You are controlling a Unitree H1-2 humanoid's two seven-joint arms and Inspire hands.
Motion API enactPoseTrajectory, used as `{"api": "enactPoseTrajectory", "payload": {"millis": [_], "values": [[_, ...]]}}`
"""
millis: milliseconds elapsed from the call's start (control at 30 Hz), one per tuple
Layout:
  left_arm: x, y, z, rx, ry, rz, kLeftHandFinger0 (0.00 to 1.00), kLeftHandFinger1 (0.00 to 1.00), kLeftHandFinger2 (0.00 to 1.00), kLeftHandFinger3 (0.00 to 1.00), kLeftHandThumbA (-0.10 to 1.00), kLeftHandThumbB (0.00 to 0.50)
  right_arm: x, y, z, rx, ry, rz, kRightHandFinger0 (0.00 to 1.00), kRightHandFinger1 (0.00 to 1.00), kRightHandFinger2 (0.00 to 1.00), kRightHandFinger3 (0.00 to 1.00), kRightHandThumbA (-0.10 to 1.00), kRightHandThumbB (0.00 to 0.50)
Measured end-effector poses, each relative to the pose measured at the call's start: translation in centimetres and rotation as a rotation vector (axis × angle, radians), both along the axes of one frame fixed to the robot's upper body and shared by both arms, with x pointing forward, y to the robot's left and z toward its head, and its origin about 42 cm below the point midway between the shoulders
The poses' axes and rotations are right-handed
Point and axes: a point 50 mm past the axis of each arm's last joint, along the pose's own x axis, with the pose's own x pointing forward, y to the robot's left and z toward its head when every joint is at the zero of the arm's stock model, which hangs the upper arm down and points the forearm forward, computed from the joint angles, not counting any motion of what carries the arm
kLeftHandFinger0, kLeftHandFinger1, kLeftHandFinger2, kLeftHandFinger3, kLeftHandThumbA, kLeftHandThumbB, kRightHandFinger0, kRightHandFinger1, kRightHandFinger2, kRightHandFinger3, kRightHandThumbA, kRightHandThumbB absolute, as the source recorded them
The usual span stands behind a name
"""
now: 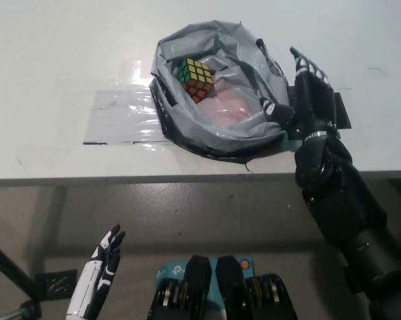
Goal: Use the right hand to pick up a rubix's cube and place it into a plastic bag and lift the bag
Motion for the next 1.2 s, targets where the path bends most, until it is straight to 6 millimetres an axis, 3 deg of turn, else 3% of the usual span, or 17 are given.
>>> {"api": "enactPoseTrajectory", "payload": {"millis": [267, 367, 433, 467, 500, 533, 567, 600, 667, 733, 800, 833, 867, 1000, 1067, 1167, 1200], "values": [[0.2, 0.0, 0.2, 0.000, -0.006, -0.001, 1.00, 1.00, 0.98, 1.00, 1.00, 0.145, 1.3, -1.2, -1.9, 0.027, 0.111, -0.040, 1.00, 1.00, 1.00, 1.00, 0.72, 0.435], [0.3, 0.0, 0.2, 0.000, -0.009, -0.002, 1.00, 1.00, 0.97, 1.00, 1.00, 0.151, 1.7, -1.6, -2.5, 0.043, 0.146, -0.050, 1.00, 1.00, 1.00, 1.00, 0.68, 0.417], [0.5, -0.1, 0.3, 0.000, -0.012, -0.002, 1.00, 1.00, 0.97, 1.00, 1.00, 0.160, 1.9, -1.7, -2.6, 0.051, 0.157, -0.054, 1.00, 1.00, 1.00, 1.00, 0.58, 0.377], [0.5, -0.1, 0.4, 0.001, -0.014, -0.003, 1.00, 1.00, 0.97, 1.00, 1.00, 0.160, 1.9, -1.8, -2.6, 0.056, 0.160, -0.055, 0.74, 0.85, 0.99, 1.00, 0.47, 0.351], [0.6, -0.1, 0.4, 0.001, -0.016, -0.003, 1.00, 1.00, 0.98, 1.00, 1.00, 0.160, 2.0, -1.8, -2.6, 0.063, 0.162, -0.057, 0.39, 0.46, 0.58, 0.80, 0.37, 0.314], [0.7, -0.1, 0.5, 0.002, -0.020, -0.004, 1.00, 1.00, 0.98, 1.00, 1.00, 0.160, 2.1, -1.8, -2.4, 0.083, 0.156, -0.063, 0.39, 0.46, 0.58, 0.80, 0.37, 0.314], [0.8, -0.1, 0.5, 0.002, -0.021, -0.005, 1.00, 1.00, 0.98, 1.00, 1.00, 0.153, 2.1, -1.8, -2.3, 0.088, 0.151, -0.066, 0.17, 0.25, 0.39, 0.65, 0.26, 0.301], [0.9, -0.1, 0.6, 0.003, -0.023, -0.005, 1.00, 1.00, 0.98, 1.00, 1.00, 0.155, 2.1, -1.8, -2.2, 0.098, 0.139, -0.075, 0.03, 0.11, 0.26, 0.48, 0.16, 0.288], [0.9, -0.1, 0.7, 0.003, -0.024, -0.006, 1.00, 1.00, 0.97, 1.00, 1.00, 0.135, 2.1, -1.8, -2.1, 0.111, 0.121, -0.088, 0.00, 0.01, 0.16, 0.26, 0.03, 0.256], [1.0, -0.1, 0.7, 0.004, -0.024, -0.006, 1.00, 1.00, 0.96, 1.00, 1.00, 0.140, 2.1, -1.8, -1.9, 0.127, 0.093, -0.101, 0.00, 0.02, 0.24, 0.27, -0.03, 0.229], [1.1, -0.1, 0.7, 0.004, -0.026, -0.006, 1.00, 1.00, 0.96, 1.00, 1.00, 0.131, 2.1, -1.7, -1.8, 0.136, 0.070, -0.105, 0.00, 0.08, 0.36, 0.39, -0.06, 0.219], [1.2, -0.2, 0.8, 0.004, -0.027, -0.006, 1.00, 1.00, 0.96, 1.00, 1.00, 0.131, 2.1, -1.6, -1.3, 0.152, 0.025, -0.107, 0.00, 0.08, 0.36, 0.39, -0.06, 0.219], [1.2, -0.2, 0.8, 0.004, -0.028, -0.006, 1.00, 1.00, 0.96, 1.00, 1.00, 0.130, 2.1, -1.6, -1.0, 0.157, 0.008, -0.105, 0.00, 0.11, 0.43, 0.47, 0.01, 0.205], [1.3, -0.2, 0.9, 0.005, -0.028, -0.006, 1.00, 0.95, 0.93, 0.99, 1.00, 0.110, 2.2, -0.9, 1.3, 0.192, -0.110, -0.084, 0.00, 0.15, 0.50, 0.57, 0.07, 0.205], [1.3, -0.1, 0.9, 0.007, -0.027, -0.006, 1.00, 0.95, 0.93, 0.99, 1.00, 0.110, 2.1, -0.5, 2.7, 0.208, -0.162, -0.070, 0.00, 0.15, 0.50, 0.58, 0.07, 0.204], [1.3, -0.1, 0.9, 0.009, -0.025, -0.005, 1.00, 0.93, 0.91, 0.99, 0.94, 0.097, 1.8, 0.1, 4.9, 0.242, -0.242, -0.044, 0.00, 0.20, 0.53, 0.59, -0.02, 0.207], [1.4, -0.1, 1.0, 0.009, -0.026, -0.005, 1.00, 0.93, 0.91, 0.98, 0.93, 0.091, 1.5, 0.3, 5.8, 0.258, -0.277, -0.031, 0.00, 0.22, 0.53, 0.56, 0.00, 0.206]]}}
